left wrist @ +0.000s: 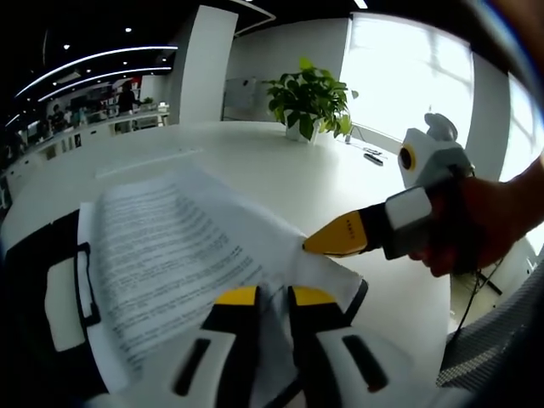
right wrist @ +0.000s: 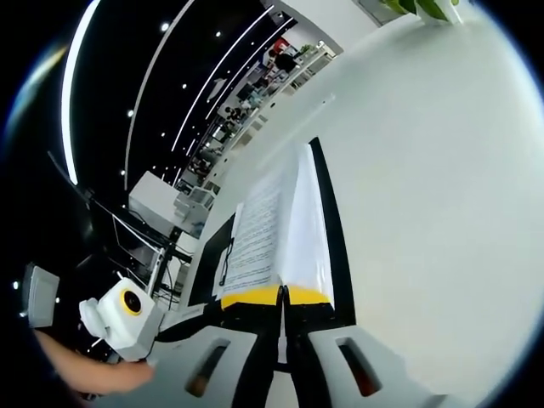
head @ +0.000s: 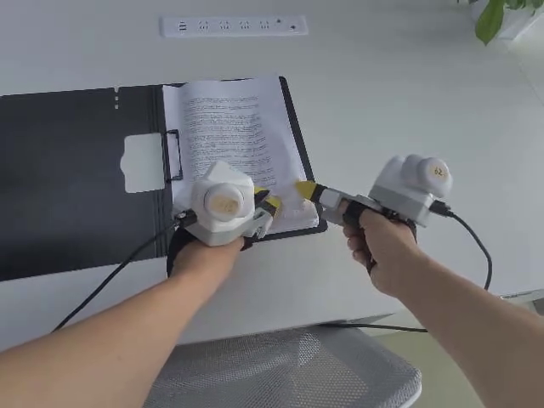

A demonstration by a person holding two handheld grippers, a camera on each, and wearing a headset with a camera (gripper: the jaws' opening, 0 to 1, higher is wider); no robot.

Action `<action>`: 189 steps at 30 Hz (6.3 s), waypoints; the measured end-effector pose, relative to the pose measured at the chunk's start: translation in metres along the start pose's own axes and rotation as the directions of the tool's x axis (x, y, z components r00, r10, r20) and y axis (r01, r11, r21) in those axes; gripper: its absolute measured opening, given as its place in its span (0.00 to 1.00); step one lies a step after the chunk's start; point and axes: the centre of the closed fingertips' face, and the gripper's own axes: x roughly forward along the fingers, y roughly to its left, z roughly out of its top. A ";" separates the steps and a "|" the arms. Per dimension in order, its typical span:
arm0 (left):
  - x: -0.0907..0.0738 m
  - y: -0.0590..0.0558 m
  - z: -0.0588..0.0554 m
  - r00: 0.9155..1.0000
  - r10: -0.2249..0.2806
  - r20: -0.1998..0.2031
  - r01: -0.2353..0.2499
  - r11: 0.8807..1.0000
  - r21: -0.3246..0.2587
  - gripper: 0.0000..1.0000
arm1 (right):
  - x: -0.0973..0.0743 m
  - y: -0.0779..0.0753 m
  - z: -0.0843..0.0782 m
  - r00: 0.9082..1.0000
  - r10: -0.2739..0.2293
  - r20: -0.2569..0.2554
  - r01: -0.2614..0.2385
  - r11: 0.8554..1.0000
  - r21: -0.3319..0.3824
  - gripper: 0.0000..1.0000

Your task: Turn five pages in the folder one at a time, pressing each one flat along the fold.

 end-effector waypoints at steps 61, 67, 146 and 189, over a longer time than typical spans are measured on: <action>-0.288 0.153 0.003 0.944 0.300 0.141 -0.294 0.954 -0.059 0.39 | 0.065 0.239 -0.048 0.930 0.362 -0.059 -0.366 0.927 -0.086 0.00; -0.308 0.166 -0.009 0.936 0.325 0.134 -0.317 0.945 -0.076 0.39 | 0.098 0.237 -0.082 0.940 0.315 -0.134 -0.329 0.939 -0.099 0.00; -0.206 0.175 -0.086 0.976 0.220 0.000 -0.220 0.975 -0.026 0.03 | 0.133 0.182 -0.010 0.962 0.258 -0.087 -0.272 0.927 -0.257 0.08; -0.200 0.186 -0.093 0.970 0.242 0.020 -0.242 0.970 0.013 0.00 | 0.227 0.112 0.008 0.953 0.199 -0.230 -0.254 0.936 -0.243 0.00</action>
